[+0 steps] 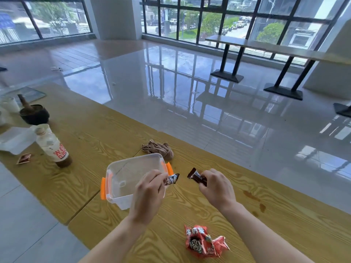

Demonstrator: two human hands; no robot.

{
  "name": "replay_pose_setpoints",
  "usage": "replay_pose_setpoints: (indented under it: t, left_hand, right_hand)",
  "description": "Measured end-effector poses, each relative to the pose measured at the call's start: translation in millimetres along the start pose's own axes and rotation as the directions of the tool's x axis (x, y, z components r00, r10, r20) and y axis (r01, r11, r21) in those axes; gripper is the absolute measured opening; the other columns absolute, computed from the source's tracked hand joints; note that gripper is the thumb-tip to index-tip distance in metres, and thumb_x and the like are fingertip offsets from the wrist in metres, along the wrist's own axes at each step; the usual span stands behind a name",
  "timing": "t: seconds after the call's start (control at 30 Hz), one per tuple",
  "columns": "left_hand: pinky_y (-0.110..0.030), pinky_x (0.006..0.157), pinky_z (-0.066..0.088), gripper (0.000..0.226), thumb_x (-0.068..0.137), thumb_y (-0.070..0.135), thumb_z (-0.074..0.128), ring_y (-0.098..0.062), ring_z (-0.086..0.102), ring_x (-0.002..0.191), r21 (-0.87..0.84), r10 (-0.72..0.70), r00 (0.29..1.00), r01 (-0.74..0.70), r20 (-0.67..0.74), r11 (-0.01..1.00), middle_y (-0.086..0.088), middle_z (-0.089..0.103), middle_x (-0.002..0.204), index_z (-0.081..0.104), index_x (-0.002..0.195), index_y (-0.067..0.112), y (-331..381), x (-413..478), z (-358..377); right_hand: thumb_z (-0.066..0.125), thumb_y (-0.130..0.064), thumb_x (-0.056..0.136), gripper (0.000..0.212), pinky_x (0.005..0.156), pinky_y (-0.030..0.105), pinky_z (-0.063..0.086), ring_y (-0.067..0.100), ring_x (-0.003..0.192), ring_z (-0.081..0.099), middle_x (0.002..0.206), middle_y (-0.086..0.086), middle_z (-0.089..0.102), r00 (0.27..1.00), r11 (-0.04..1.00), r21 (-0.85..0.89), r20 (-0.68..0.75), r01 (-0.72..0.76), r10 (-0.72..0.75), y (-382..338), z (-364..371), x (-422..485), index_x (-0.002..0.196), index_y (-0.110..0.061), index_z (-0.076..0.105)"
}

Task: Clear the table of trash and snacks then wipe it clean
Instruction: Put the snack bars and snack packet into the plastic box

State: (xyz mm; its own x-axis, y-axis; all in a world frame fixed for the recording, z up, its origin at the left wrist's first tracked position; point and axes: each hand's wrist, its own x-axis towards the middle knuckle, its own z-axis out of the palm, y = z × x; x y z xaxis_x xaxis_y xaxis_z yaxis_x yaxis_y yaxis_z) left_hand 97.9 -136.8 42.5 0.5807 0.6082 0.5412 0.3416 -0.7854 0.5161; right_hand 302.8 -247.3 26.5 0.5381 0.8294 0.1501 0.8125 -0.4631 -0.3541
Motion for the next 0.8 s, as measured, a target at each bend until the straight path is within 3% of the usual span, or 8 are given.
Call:
replay_pose_setpoints:
  t: [0.17, 0.27, 0.33, 0.4, 0.5, 0.8]
  left_hand:
    - [-0.009, 0.08, 0.043, 0.026, 0.079, -0.006, 0.071, -0.009, 0.062, 0.082, 0.063, -0.082, 0.984, 0.093, -0.16, 0.994, 0.002, 0.07, 0.096, 0.074, 0.101, 0.007, -29.8, 6.7, -40.8]
    - [-0.026, 0.075, 0.054, 0.027, 0.078, -0.007, 0.072, -0.013, 0.065, 0.084, 0.098, -0.118, 0.974, 0.139, -0.192, 0.985, 0.001, 0.07, 0.097, 0.074, 0.101, 0.007, -56.7, 6.7, -54.2]
    - [-0.021, 0.076, 0.051, 0.029, 0.077, -0.01, 0.071, -0.013, 0.064, 0.084, 0.116, -0.151, 0.97, 0.175, -0.193, 0.978, 0.0, 0.069, 0.096, 0.074, 0.1, 0.005, -72.9, 5.6, -58.9]
    - [-0.018, 0.073, 0.048, 0.03, 0.076, -0.011, 0.07, -0.013, 0.064, 0.082, 0.131, -0.184, 0.968, 0.207, -0.171, 0.969, 0.001, 0.069, 0.094, 0.074, 0.101, 0.005, -86.8, 5.5, -59.6]
    - [-0.025, 0.064, 0.051, 0.032, 0.074, -0.012, 0.07, -0.016, 0.064, 0.078, 0.172, -0.233, 0.969, 0.244, -0.084, 0.954, 0.002, 0.067, 0.092, 0.074, 0.1, 0.006, -106.9, 4.5, -52.9]
    - [-0.036, 0.052, 0.051, 0.037, 0.065, -0.011, 0.074, -0.024, 0.059, 0.076, 0.283, -0.268, 0.961, 0.239, 0.069, 0.929, 0.005, 0.063, 0.084, 0.072, 0.091, 0.016, -134.8, -1.4, -25.9]
  right_hand:
    - [0.066, -0.025, 0.086, 0.014, 0.063, 0.032, 0.046, 0.019, 0.081, 0.056, 0.087, -0.004, 0.059, 0.995, 0.994, 0.013, -0.005, 0.105, -0.105, -45.0, -1.4, 23.6, 0.097, -0.017, 0.068]
    - [0.065, -0.027, 0.085, 0.016, 0.062, 0.033, 0.045, 0.022, 0.083, 0.057, 0.088, -0.002, 0.061, 0.983, 0.983, 0.021, 0.024, 0.182, -0.183, -73.6, 6.0, 40.0, 0.097, -0.016, 0.069]
    - [0.063, -0.026, 0.085, 0.017, 0.063, 0.032, 0.044, 0.023, 0.086, 0.057, 0.089, -0.001, 0.061, 0.971, 0.972, 0.024, 0.061, 0.232, -0.233, -92.4, 14.3, 50.5, 0.097, -0.016, 0.069]
    - [0.061, -0.024, 0.084, 0.018, 0.065, 0.033, 0.047, 0.024, 0.088, 0.057, 0.092, 0.001, 0.062, 0.955, 0.961, 0.009, 0.113, 0.276, -0.276, -108.7, 24.7, 60.4, 0.098, -0.014, 0.068]
    - [0.061, -0.023, 0.082, 0.016, 0.067, 0.035, 0.05, 0.025, 0.091, 0.058, 0.094, 0.004, 0.063, 0.927, 0.943, -0.021, 0.19, 0.333, -0.323, -127.8, 41.8, 71.8, 0.093, -0.012, 0.067]
    - [0.056, -0.016, 0.084, 0.009, 0.069, 0.041, 0.052, 0.033, 0.096, 0.051, 0.097, 0.008, 0.063, 0.896, 0.94, -0.067, 0.331, 0.336, -0.296, -147.5, 83.7, 87.0, 0.087, -0.012, 0.064]
